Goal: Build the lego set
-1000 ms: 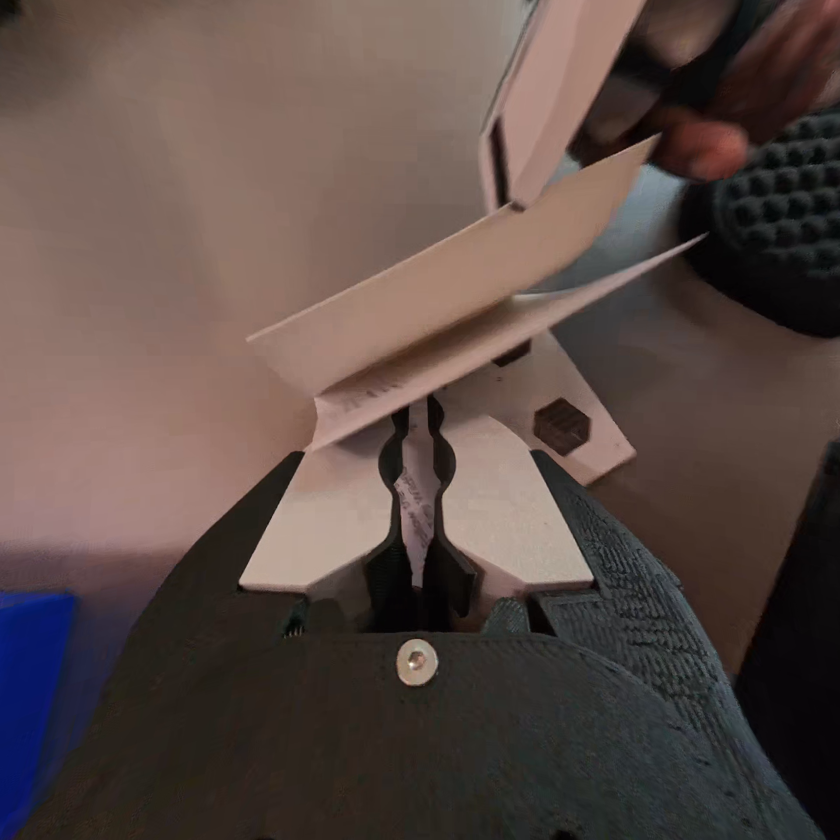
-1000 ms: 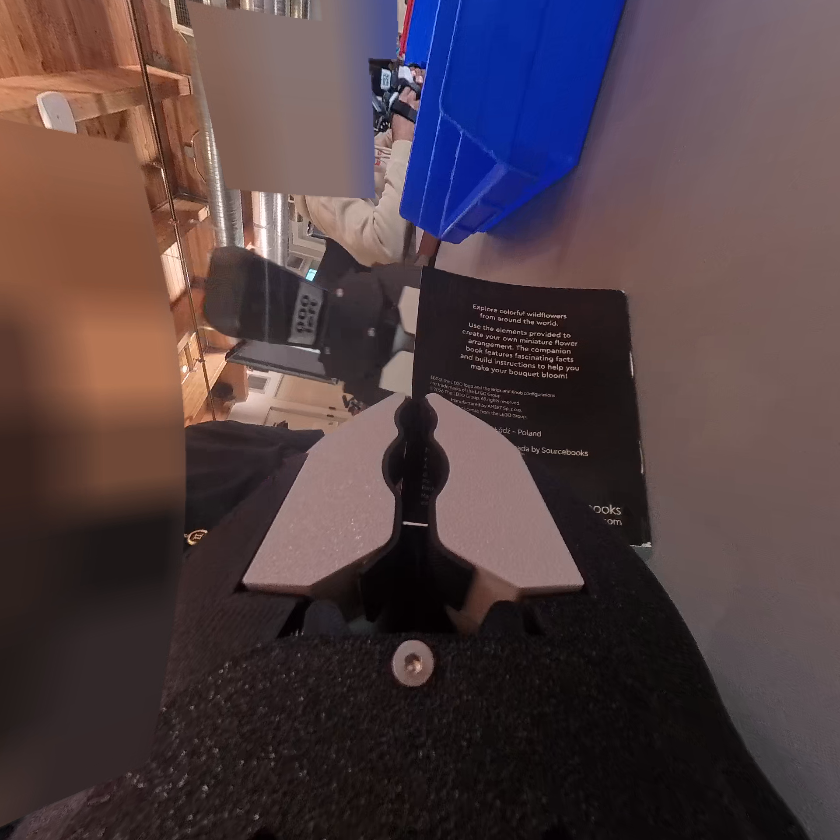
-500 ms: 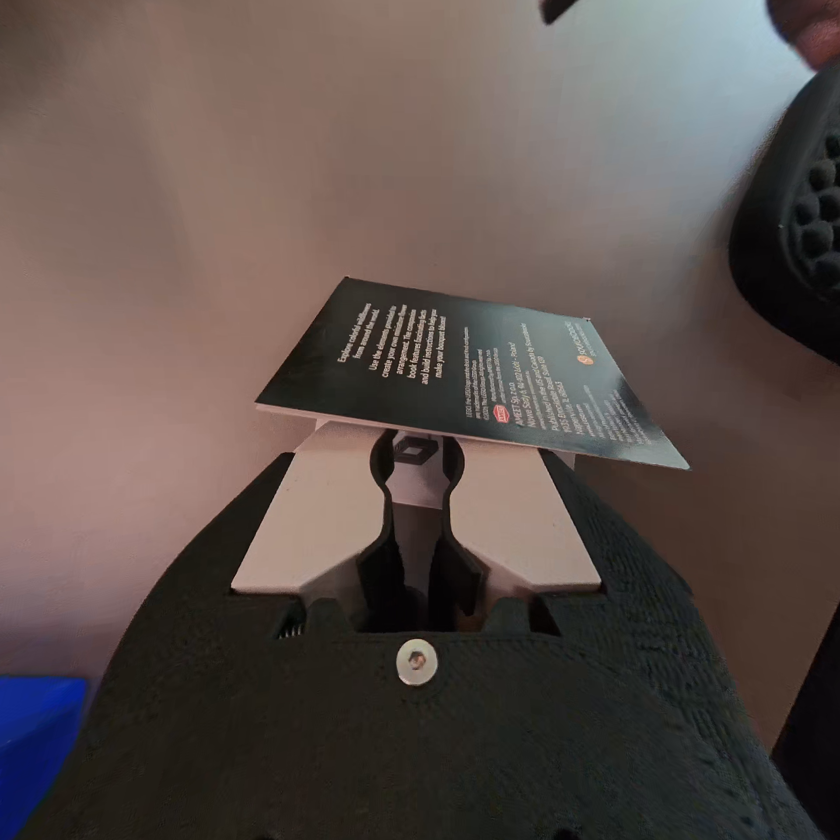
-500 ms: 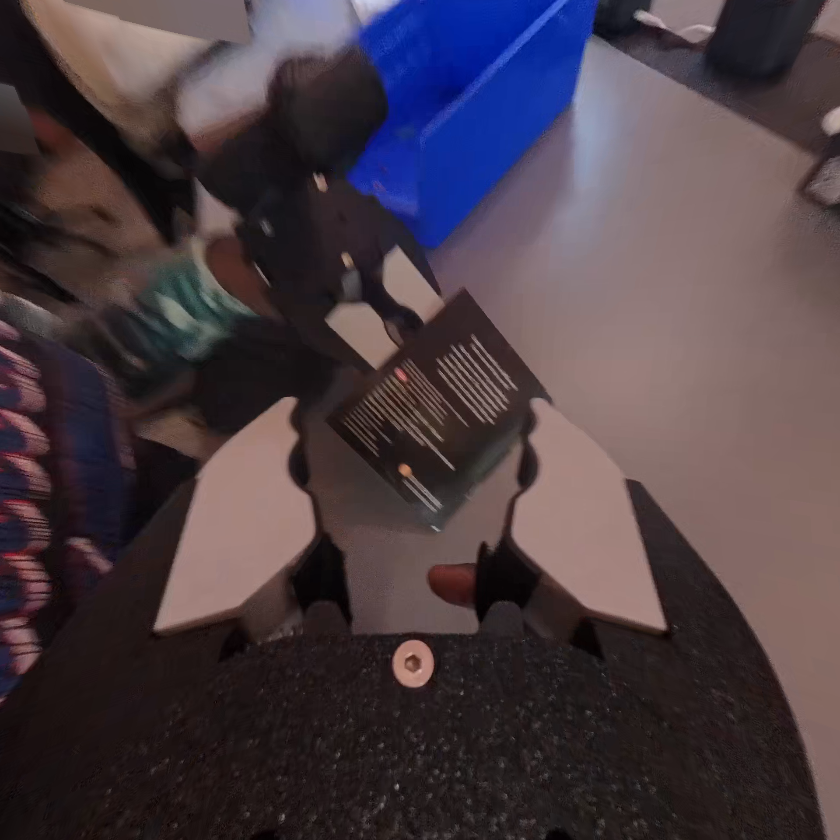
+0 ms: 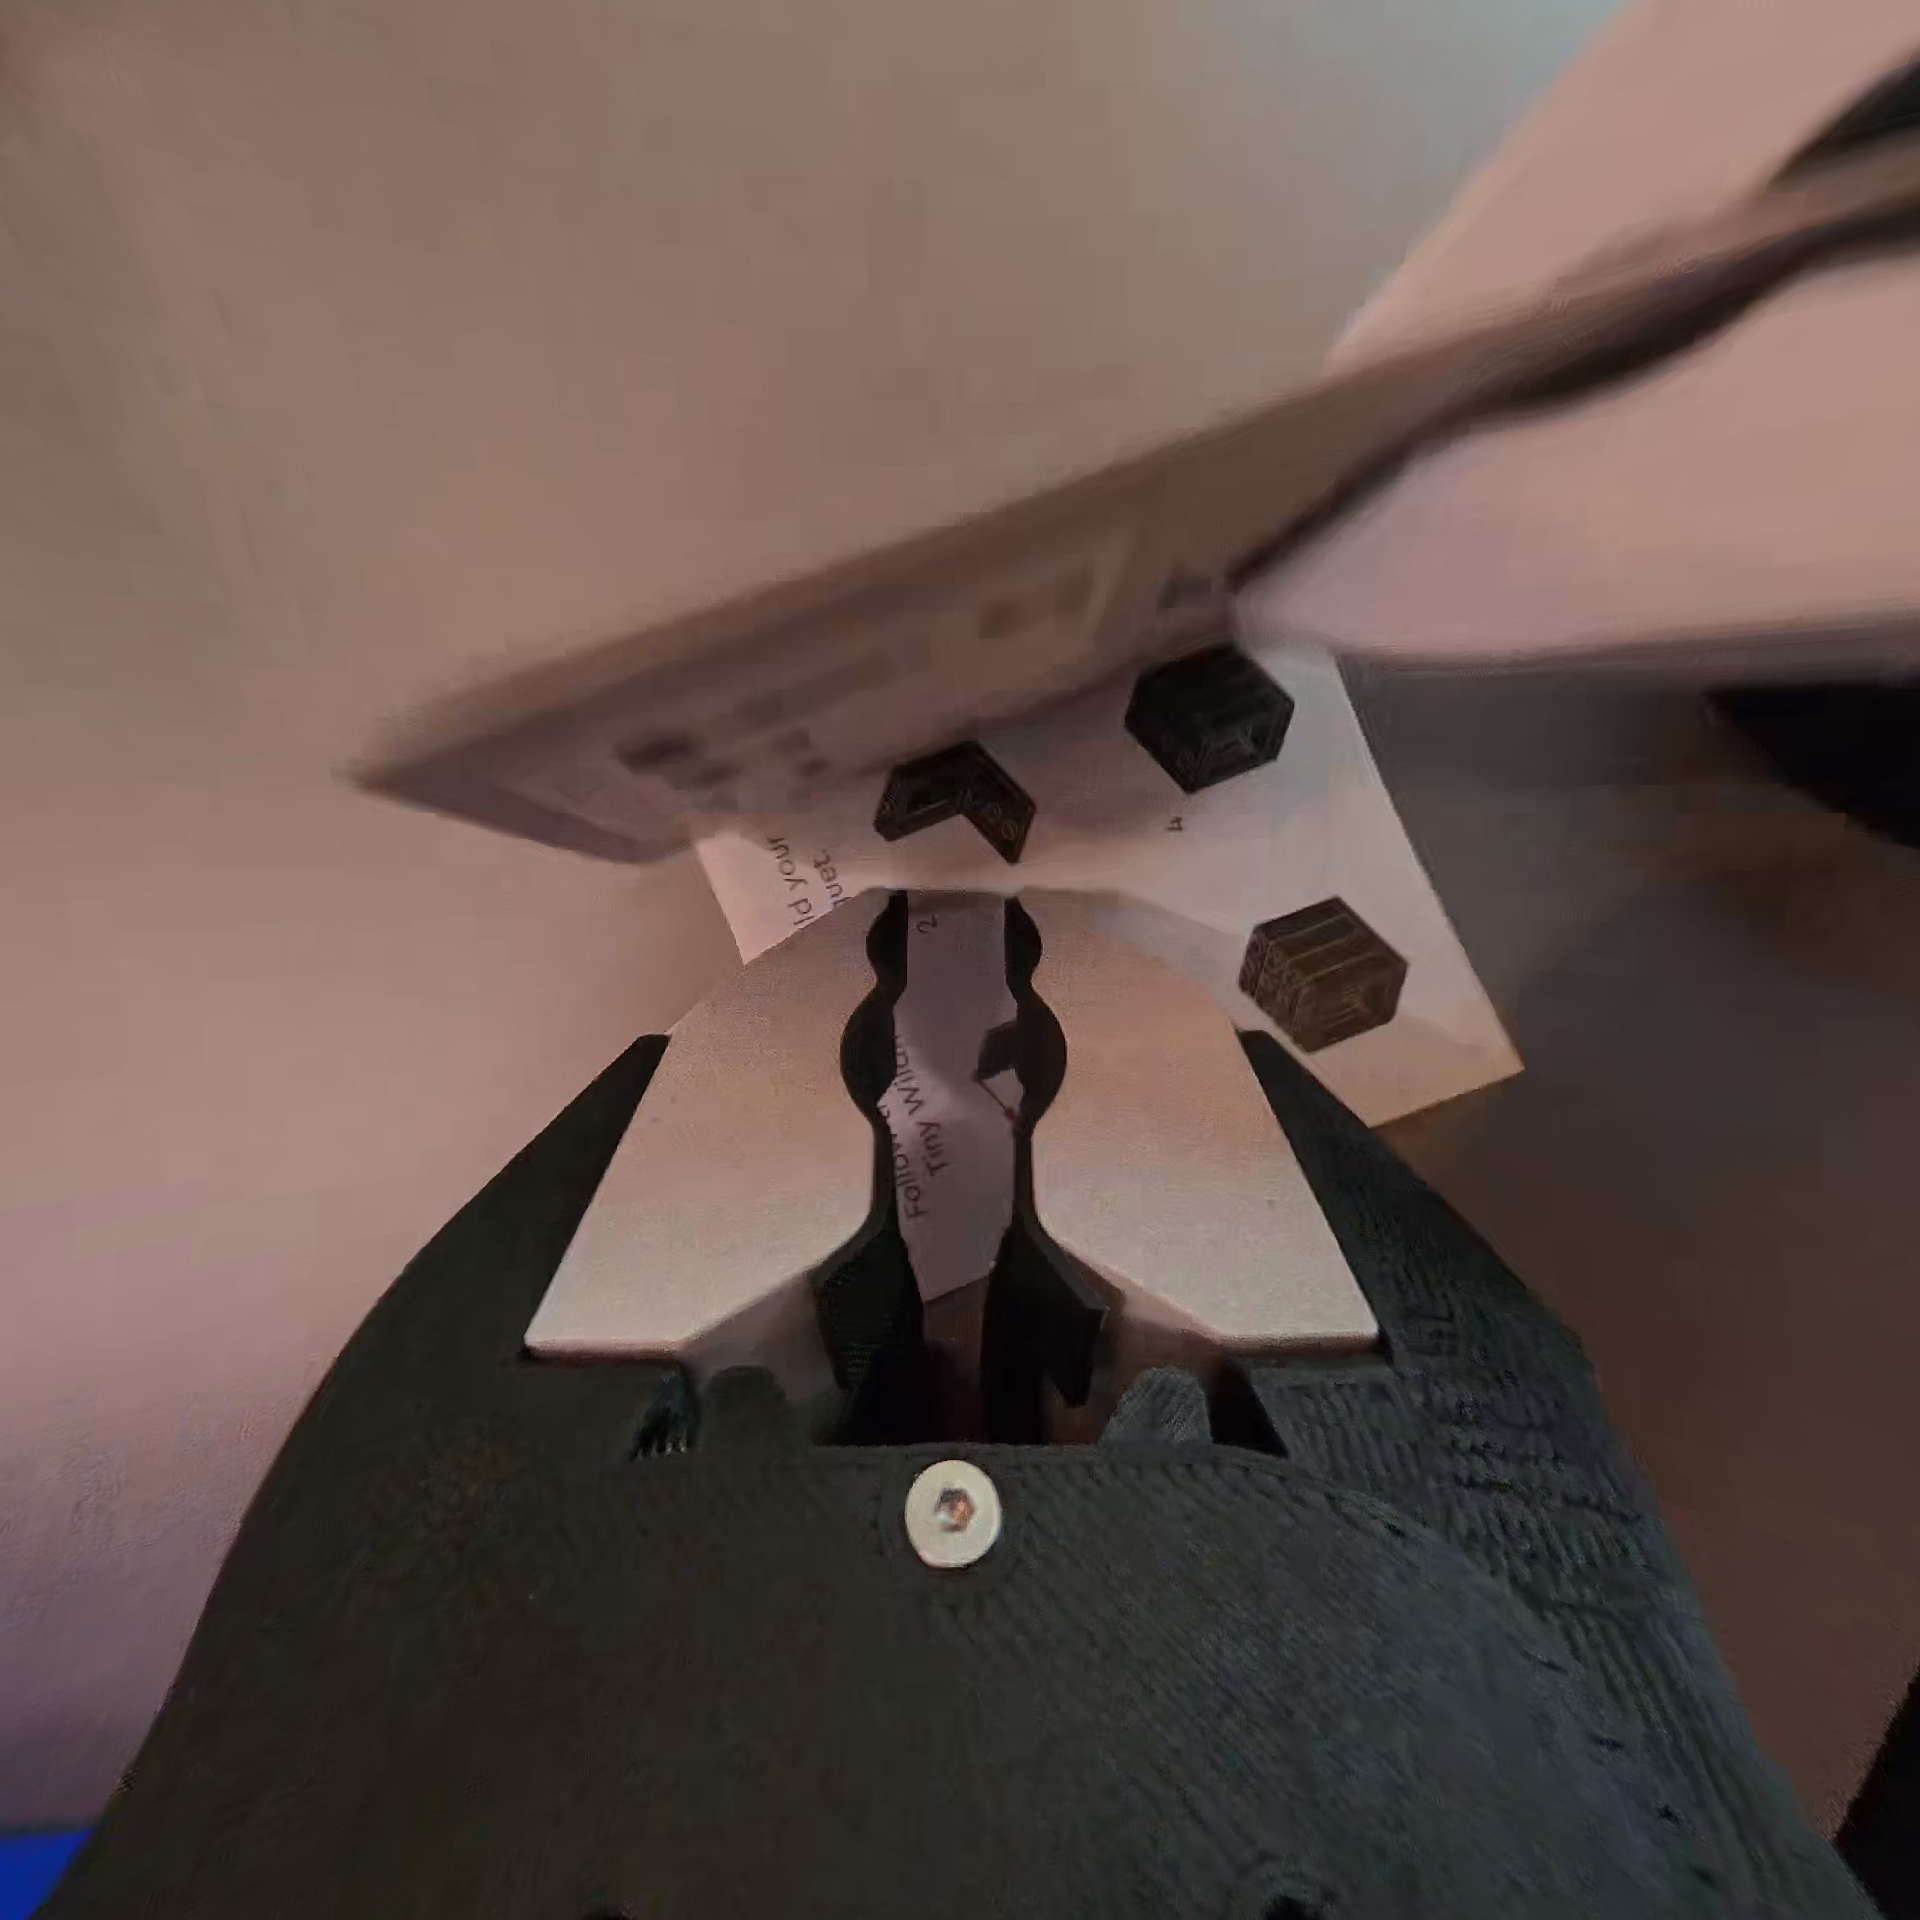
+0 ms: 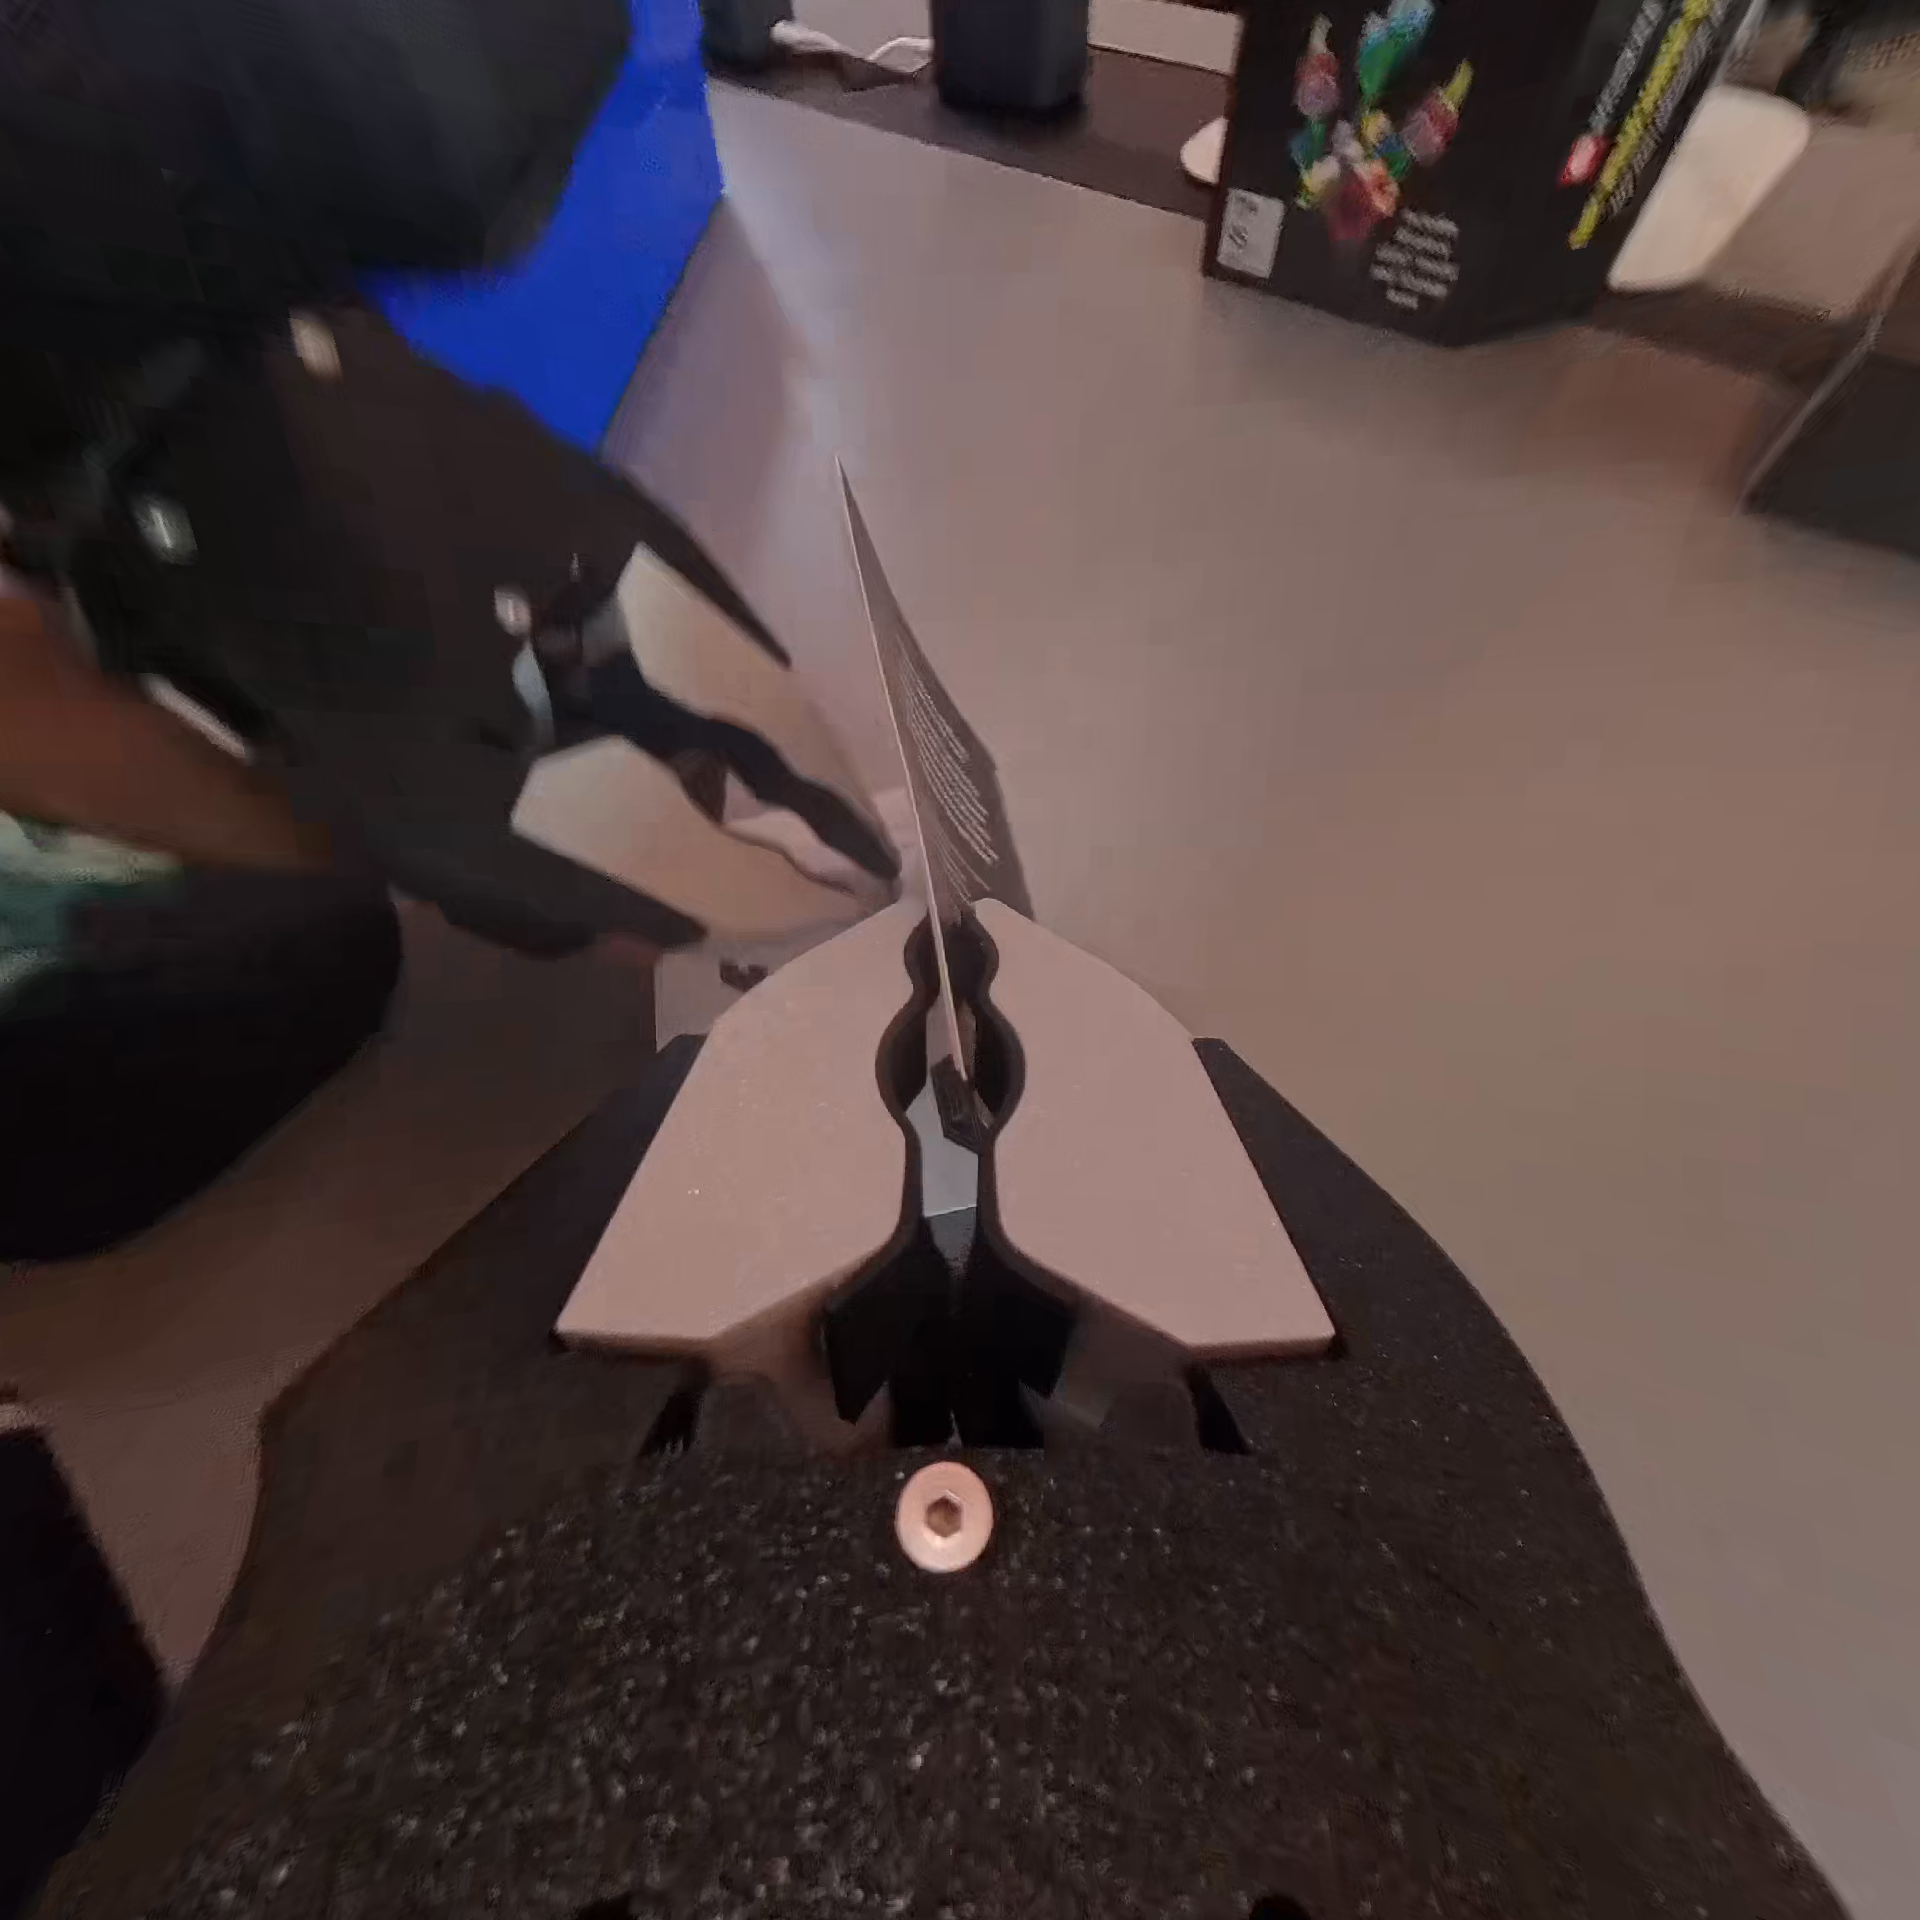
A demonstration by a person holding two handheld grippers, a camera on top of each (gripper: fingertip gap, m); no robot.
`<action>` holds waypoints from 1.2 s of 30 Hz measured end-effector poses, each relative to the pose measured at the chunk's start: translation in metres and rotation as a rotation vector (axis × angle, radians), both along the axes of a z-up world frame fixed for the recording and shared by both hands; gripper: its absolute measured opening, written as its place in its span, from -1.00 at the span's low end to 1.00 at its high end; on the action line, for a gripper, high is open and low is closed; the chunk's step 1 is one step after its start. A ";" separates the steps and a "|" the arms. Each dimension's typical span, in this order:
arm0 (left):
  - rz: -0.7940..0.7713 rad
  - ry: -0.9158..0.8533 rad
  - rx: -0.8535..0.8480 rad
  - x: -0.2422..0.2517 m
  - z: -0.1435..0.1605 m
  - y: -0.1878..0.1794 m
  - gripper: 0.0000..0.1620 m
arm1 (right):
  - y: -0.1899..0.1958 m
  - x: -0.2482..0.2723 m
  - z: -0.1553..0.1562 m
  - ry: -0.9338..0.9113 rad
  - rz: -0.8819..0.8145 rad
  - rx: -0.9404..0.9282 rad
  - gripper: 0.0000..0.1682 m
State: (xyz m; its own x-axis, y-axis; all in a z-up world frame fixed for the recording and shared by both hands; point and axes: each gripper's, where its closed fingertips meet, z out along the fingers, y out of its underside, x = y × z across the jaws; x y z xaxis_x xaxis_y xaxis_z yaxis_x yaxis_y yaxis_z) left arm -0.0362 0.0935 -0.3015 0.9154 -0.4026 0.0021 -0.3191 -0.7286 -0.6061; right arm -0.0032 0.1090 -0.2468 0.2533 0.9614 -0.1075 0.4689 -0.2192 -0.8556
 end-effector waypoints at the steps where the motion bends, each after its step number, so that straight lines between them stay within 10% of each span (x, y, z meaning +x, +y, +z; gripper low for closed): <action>1: -0.008 0.014 -0.006 0.004 -0.005 0.001 -0.78 | 0.006 0.005 0.001 0.018 -0.029 -0.071 -0.96; 5: -0.068 0.093 -0.004 0.014 -0.007 0.002 -0.92 | 0.050 0.032 -0.004 -0.031 -0.182 -0.092 -0.89; 9: -0.098 0.100 0.003 0.018 -0.007 0.002 -0.99 | 0.091 0.054 -0.026 -0.309 -0.265 0.289 -0.52; 13: -0.097 0.009 -0.008 0.019 -0.007 0.002 -0.99 | 0.099 0.056 -0.034 -0.575 -0.176 0.739 -0.61; 20: -0.186 0.007 -0.077 0.009 -0.007 0.000 -0.97 | 0.069 0.040 -0.059 -0.690 0.278 0.886 -1.00; 36: -0.117 0.443 0.078 0.015 -0.003 -0.021 -1.00 | -0.008 0.034 -0.058 -0.437 0.302 -0.379 -0.98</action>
State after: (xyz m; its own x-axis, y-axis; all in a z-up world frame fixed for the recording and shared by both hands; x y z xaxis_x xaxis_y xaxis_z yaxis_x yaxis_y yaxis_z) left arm -0.0214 0.0729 -0.3043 0.7696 -0.4868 -0.4133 -0.6370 -0.6298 -0.4444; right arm 0.0308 0.1012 -0.3050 0.0753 0.9128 -0.4013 0.8442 -0.2725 -0.4616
